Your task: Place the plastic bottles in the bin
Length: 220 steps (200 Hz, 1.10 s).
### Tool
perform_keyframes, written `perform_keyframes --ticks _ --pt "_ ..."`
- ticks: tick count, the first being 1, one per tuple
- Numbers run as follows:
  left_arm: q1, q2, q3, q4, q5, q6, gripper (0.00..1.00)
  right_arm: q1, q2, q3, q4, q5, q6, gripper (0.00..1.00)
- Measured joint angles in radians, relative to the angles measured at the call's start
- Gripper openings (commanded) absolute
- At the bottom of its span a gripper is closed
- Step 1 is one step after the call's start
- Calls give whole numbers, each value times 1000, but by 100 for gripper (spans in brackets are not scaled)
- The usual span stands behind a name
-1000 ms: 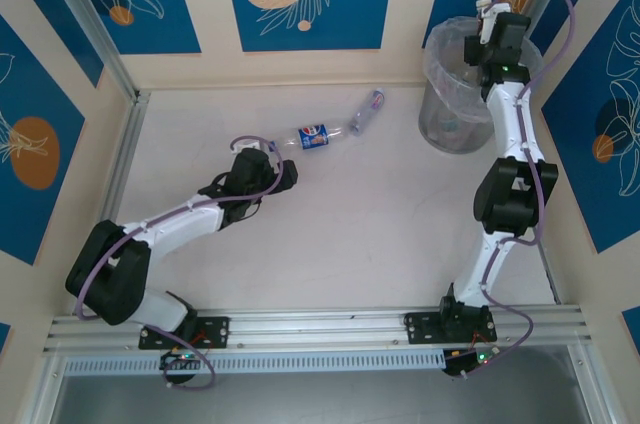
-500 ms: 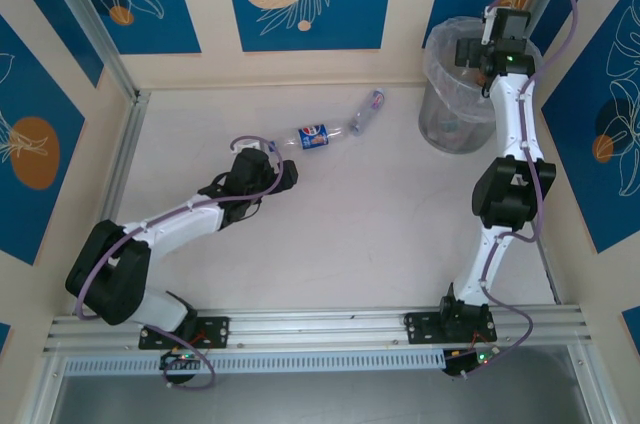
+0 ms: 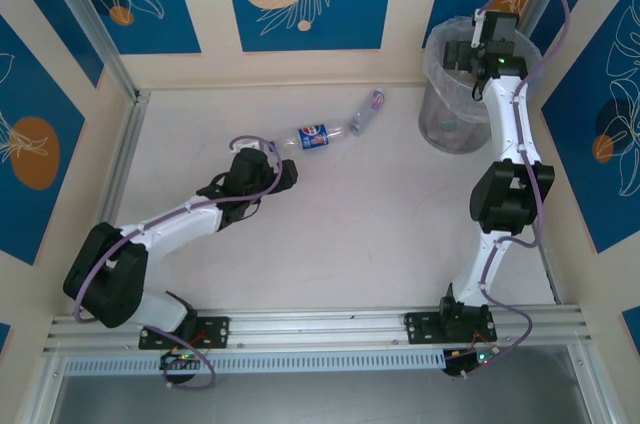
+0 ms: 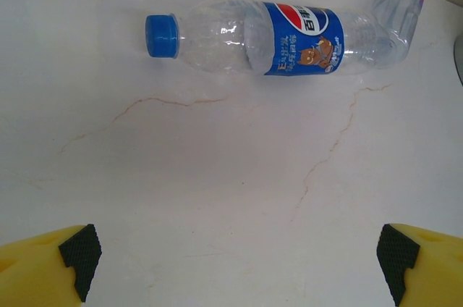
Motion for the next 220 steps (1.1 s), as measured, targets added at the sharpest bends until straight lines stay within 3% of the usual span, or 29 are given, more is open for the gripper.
perform_keyframes --ticks 92,126,160,220 --pt "6 2 4 -9 36 65 99 33 -283 -329 97 -98 128 100" --pt "13 55 82 -43 67 130 99 77 -378 -446 130 -131 174 100" --pt "28 119 196 -110 77 261 99 116 -486 -562 157 -141 214 99" --pt "95 281 444 -266 121 611 99 125 -713 -713 179 -229 274 100"
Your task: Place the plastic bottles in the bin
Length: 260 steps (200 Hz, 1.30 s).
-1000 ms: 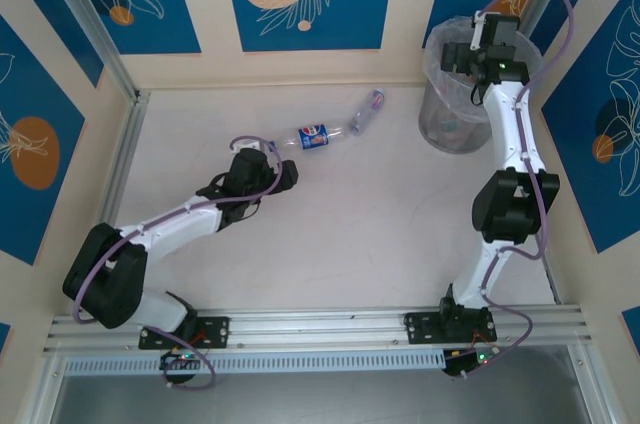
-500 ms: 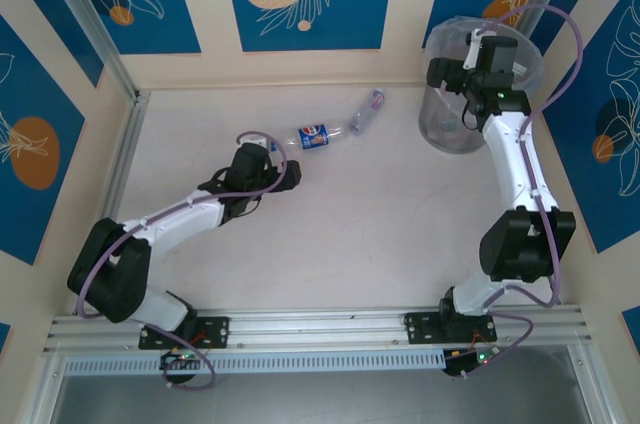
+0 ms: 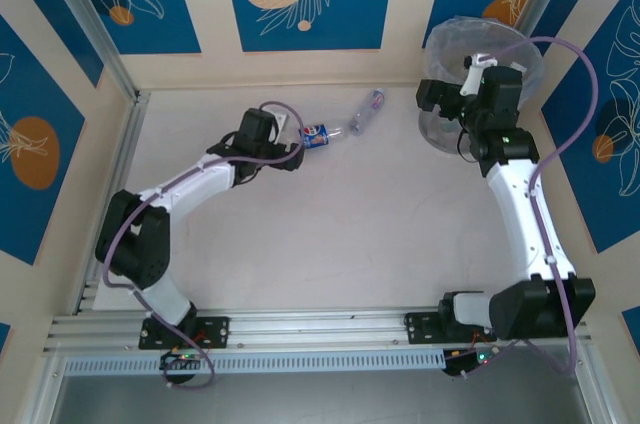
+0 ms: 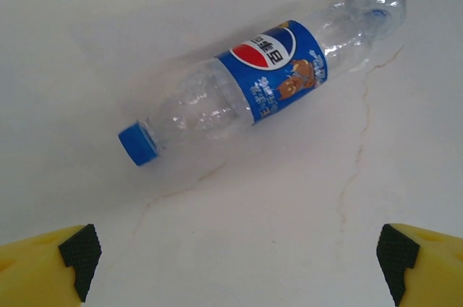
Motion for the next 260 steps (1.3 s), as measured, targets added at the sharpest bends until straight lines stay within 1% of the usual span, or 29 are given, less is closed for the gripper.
perform_keyframes --ticks 31,52,81,97,115,144,186,260 --pt "53 140 166 -113 81 207 99 0 -116 -126 47 -64 52 99" --pt "86 229 254 -181 135 340 99 -2 -166 -196 71 -109 87 100" --pt "111 356 383 -255 185 484 99 -2 -186 -214 73 -166 112 100" --pt "117 423 456 -276 204 551 99 -2 -188 -214 70 -171 125 100" --pt "118 470 494 -281 211 613 99 -2 -189 -215 65 -161 141 99" --pt "118 522 531 -293 217 693 99 -4 -189 -225 54 -146 154 100" --pt "118 566 571 -314 231 771 97 -9 -189 -225 34 -140 171 100" --pt "117 660 673 -366 268 829 83 -10 -191 -225 17 -156 175 99"
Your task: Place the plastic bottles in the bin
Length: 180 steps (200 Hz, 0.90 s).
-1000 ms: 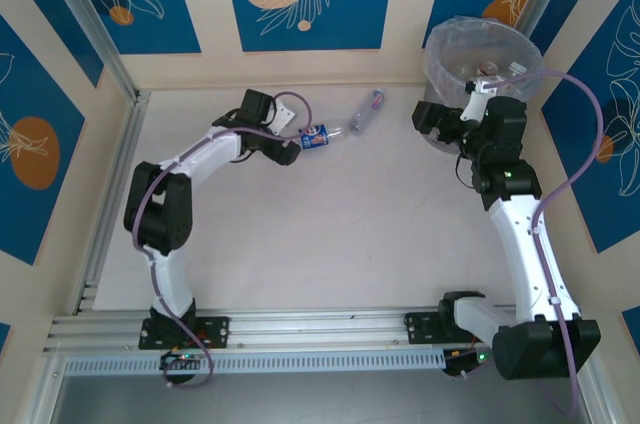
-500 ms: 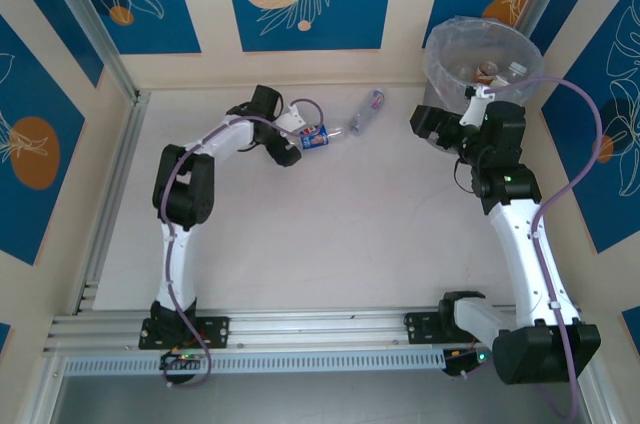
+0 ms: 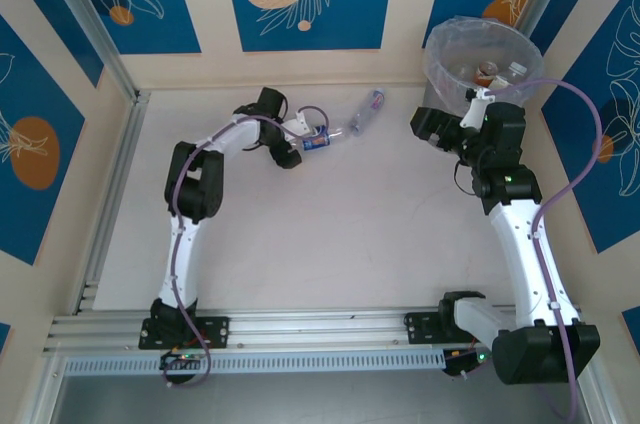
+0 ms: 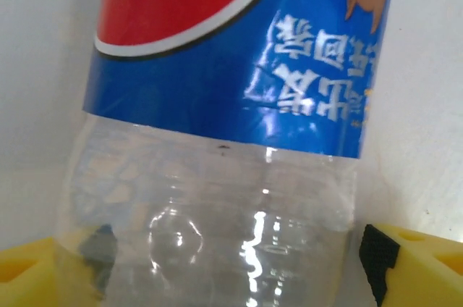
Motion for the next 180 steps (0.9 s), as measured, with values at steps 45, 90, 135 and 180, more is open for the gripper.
perform_keyframes --ticks 45,90,135,180 --pt "0 4 5 -9 17 -3 71 0 0 0 -25 0 -1 100" --pt "0 4 5 -20 18 -30 63 0 -9 0 -43 3 -4 100" --pt "-2 -23 -43 14 9 -68 56 0 -16 -12 -39 10 -3 100" --pt "-5 -56 -94 33 1 -108 54 0 -17 -24 -38 12 0 100"
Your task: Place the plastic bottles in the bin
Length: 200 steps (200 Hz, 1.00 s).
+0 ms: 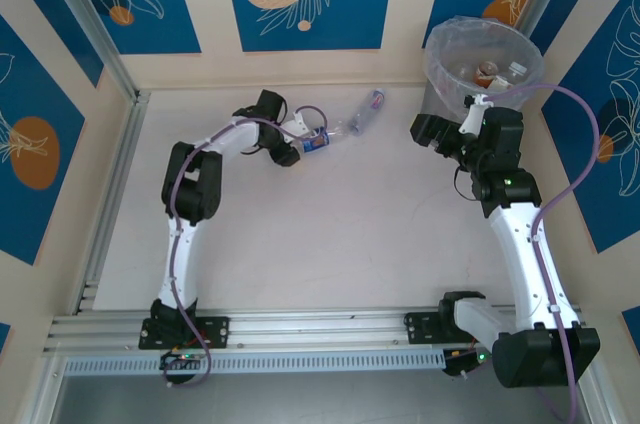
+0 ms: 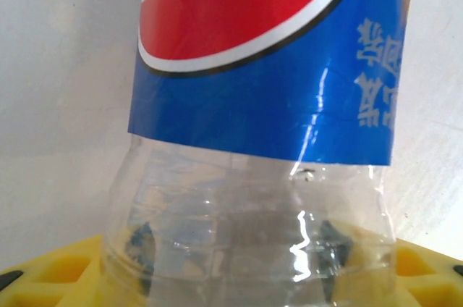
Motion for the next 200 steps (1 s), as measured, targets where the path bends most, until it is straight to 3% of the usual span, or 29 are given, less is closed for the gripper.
perform_keyframes --ticks 68,147,200 --pt "-27 -141 -181 68 -34 -136 53 0 -6 -50 26 -66 24 100" --pt "-136 -294 -427 200 -145 -319 52 8 20 -85 36 -193 95 100" --pt "-193 -403 -539 260 -77 -460 52 48 20 -146 47 -232 106 100"
